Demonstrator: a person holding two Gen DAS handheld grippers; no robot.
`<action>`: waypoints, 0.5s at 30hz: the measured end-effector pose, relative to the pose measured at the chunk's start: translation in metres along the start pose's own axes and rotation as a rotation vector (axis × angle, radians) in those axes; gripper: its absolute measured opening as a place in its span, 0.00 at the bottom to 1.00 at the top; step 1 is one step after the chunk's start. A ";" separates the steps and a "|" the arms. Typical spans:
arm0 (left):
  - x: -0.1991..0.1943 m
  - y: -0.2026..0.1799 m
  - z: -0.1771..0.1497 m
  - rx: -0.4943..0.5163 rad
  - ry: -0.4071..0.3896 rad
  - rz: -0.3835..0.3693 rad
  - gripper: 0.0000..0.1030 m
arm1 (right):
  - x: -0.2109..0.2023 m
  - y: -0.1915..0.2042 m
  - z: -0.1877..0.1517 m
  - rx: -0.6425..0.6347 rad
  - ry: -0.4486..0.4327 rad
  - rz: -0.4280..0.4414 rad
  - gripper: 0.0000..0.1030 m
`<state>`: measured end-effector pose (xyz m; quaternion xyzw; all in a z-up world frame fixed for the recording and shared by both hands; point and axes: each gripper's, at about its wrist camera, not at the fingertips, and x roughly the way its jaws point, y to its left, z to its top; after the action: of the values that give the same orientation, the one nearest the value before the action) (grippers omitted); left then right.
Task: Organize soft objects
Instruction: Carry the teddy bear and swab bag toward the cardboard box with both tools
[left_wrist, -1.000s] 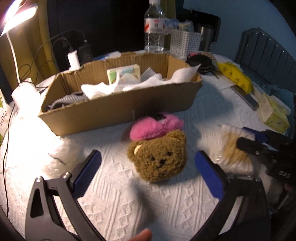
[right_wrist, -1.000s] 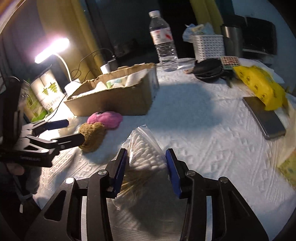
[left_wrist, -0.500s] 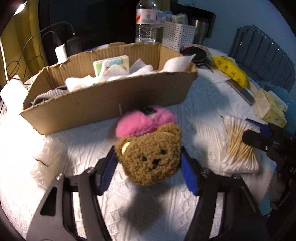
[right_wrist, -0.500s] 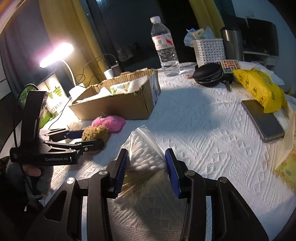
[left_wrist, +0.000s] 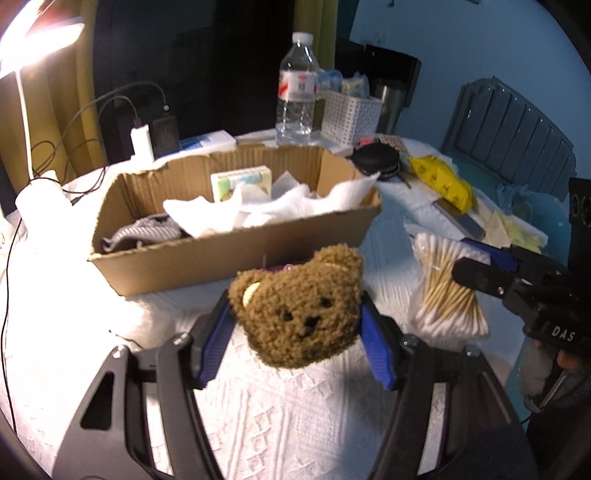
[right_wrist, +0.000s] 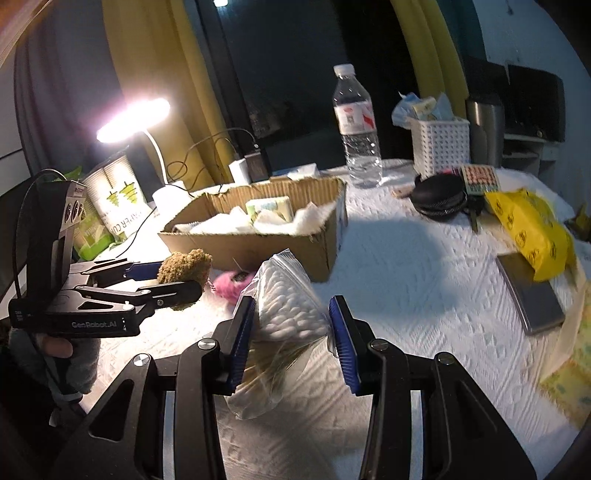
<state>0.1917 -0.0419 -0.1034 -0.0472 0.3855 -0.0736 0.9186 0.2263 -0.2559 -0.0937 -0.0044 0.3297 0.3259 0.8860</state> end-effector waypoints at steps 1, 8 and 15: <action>-0.003 0.002 0.001 -0.003 -0.008 -0.003 0.63 | 0.000 0.002 0.002 -0.004 -0.003 -0.002 0.42; -0.014 0.014 0.009 -0.014 -0.046 -0.027 0.63 | 0.002 0.013 0.022 -0.038 -0.026 -0.010 0.42; -0.018 0.023 0.024 -0.002 -0.087 -0.029 0.63 | 0.008 0.023 0.046 -0.073 -0.049 -0.016 0.42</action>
<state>0.1987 -0.0154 -0.0769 -0.0570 0.3443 -0.0845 0.9333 0.2442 -0.2234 -0.0578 -0.0314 0.2955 0.3309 0.8957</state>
